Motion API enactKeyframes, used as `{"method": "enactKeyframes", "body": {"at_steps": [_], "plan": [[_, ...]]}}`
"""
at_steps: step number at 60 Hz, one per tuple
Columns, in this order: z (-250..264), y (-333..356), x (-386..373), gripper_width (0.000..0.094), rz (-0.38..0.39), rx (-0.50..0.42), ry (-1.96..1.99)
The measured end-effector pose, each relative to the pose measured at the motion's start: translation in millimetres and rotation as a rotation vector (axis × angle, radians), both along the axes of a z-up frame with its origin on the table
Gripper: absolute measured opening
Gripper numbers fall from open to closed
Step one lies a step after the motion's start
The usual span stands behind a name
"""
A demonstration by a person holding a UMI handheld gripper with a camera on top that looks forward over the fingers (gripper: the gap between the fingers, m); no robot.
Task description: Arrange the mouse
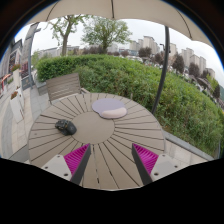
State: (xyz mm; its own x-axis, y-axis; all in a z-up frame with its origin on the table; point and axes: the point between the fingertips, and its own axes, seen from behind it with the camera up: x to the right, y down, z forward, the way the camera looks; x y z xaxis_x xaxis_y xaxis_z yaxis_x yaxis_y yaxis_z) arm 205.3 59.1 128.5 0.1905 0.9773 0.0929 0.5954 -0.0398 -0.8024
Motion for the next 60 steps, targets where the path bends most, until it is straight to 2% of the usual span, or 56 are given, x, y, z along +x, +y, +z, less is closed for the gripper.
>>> {"method": "enactKeyframes", "body": {"at_steps": [12,35,47,60], "plan": [[-26.8,-35.0,-10.6,0.0855,0.029,-0.057,0.012],[-52.3,-150.9,-66.8,0.0852,0.186,-0.096,0.033],[-75.3,-175.2,-107.2,0.0853,0.186,-0.082,0.046],[-103.1,-173.5,-143.7,0.0854,0.136,-0.065,0.053]]}}
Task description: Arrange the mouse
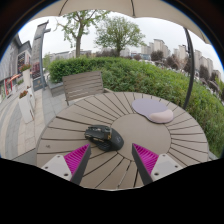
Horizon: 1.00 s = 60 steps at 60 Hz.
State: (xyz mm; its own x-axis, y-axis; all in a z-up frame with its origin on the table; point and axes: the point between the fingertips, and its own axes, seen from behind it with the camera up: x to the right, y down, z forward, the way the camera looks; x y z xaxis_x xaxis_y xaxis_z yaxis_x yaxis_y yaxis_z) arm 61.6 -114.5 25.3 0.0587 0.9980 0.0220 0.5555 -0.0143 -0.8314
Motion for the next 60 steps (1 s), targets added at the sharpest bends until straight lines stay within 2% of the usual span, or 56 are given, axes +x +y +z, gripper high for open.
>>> {"method": "enactKeyframes", "body": {"at_steps": [15,30,60], "plan": [[-28.9,7.7,-41.2,0.0855,-0.022,0.02,-0.016],[-29.8,7.8,-76.1,0.0854,-0.03,0.013,-0.005],[-34.2,37.1,-128.3,0.0854,-0.109,-0.009,-0.025]]}}
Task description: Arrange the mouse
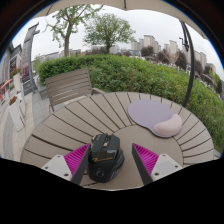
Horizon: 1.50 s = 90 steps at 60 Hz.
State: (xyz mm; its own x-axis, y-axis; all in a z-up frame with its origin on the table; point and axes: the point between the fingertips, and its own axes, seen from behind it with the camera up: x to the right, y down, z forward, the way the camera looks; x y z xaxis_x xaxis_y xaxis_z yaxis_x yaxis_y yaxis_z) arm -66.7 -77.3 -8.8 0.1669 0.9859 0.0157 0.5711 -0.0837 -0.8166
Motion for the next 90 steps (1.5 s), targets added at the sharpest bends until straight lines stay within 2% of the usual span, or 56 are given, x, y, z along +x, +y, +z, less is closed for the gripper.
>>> {"method": "enactKeyframes", "body": {"at_steps": [5,6,8,12,17,23,29,39,48,54,67,74,80,82,84,87,90], "plan": [[-4.5,-3.2,-1.4,0.0833,-0.005,-0.031,-0.014],[-5.9,-4.8,-1.4,0.0804,-0.007,-0.043,-0.018],[-9.7,-9.6,-1.6,0.0676,-0.005,-0.081,-0.029],[-7.7,-6.6,-3.5,0.0593,-0.016,-0.071,-0.03],[-4.1,-8.8,-4.2,0.0531,0.0,-0.043,-0.039],[-2.8,-7.7,-3.9,0.0515,0.003,-0.059,-0.055],[15.1,-1.7,-5.4,0.0516,0.003,-0.077,-0.046],[85.8,34.5,-34.7,0.0515,-0.004,-0.083,0.036],[134.1,101.3,-93.2,0.0515,-0.034,-0.022,0.122],[120.4,148.3,-134.8,0.0514,-0.063,0.013,0.117],[33.5,204.8,-167.4,0.0518,-0.081,0.045,0.031],[2.9,208.8,-161.0,0.0565,-0.069,0.044,-0.008],[0.5,207.2,-156.9,0.0656,-0.08,0.007,-0.009],[4.6,209.3,-154.2,0.0729,-0.094,0.008,-0.014],[13.6,213.7,-150.4,0.0857,-0.109,0.028,-0.008],[31.5,219.5,-141.4,0.0835,-0.124,0.061,-0.012],[52.0,213.3,-127.4,0.0848,-0.131,0.055,-0.012]]}}
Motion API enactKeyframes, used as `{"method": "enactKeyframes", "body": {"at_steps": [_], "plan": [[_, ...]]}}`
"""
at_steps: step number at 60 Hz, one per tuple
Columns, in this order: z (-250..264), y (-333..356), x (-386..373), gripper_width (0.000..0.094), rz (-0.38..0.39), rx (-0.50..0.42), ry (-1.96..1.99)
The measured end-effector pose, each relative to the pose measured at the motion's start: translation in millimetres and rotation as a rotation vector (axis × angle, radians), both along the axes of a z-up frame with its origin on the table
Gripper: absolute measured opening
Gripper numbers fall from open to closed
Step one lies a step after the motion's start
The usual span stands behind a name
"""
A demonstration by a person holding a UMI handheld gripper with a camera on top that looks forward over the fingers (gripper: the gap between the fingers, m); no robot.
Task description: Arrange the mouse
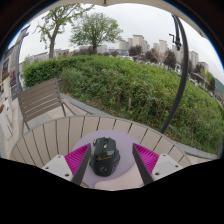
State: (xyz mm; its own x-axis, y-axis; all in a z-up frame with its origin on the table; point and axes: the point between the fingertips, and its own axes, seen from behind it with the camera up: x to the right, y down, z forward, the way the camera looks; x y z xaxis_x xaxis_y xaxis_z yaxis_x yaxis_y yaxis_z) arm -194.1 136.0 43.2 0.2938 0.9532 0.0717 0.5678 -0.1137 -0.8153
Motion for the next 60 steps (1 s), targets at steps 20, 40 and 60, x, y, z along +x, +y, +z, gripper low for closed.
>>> {"method": "enactKeyframes", "body": {"at_steps": [20,40,60], "plan": [[144.5,-71.8,191.8,0.0843,-0.002,-0.048,-0.037],[161.9,-122.0,323.8,0.0843,-0.01,-0.028,-0.048],[146.9,-127.1,349.8,0.0854,-0.012,-0.07,-0.077]]}}
